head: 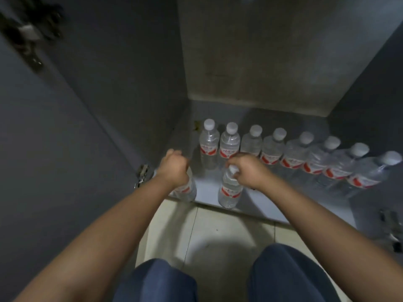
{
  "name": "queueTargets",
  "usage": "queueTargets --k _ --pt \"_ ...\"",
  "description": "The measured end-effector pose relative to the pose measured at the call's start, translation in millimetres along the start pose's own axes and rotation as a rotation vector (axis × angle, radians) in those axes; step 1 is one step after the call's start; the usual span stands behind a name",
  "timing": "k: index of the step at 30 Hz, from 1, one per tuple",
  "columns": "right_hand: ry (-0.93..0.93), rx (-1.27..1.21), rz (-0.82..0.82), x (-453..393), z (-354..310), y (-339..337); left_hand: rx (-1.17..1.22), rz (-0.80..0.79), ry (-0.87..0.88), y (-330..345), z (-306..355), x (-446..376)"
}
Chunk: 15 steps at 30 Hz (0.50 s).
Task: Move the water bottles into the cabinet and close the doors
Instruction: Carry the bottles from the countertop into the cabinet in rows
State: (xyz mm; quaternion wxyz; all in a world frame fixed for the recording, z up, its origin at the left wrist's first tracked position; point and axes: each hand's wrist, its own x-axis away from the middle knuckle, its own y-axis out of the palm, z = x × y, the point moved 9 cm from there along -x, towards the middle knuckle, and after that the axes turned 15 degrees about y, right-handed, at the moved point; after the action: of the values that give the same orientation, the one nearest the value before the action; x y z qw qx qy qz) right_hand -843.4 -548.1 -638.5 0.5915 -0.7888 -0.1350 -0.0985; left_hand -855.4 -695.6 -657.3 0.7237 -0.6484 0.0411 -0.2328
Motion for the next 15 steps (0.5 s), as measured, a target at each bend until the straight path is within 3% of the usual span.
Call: queueTargets --k 6,10,15 --pt "-0.038 0.043 0.020 0 2 7 0.243 0.112 0.091 4 1 0" --pt "-0.061 0.071 0.047 2 5 12 0.431 0.224 0.001 4 -20 -1" --pt "-0.024 0.074 0.062 1 3 10 0.341 0.174 -0.040 6 -18 -4"
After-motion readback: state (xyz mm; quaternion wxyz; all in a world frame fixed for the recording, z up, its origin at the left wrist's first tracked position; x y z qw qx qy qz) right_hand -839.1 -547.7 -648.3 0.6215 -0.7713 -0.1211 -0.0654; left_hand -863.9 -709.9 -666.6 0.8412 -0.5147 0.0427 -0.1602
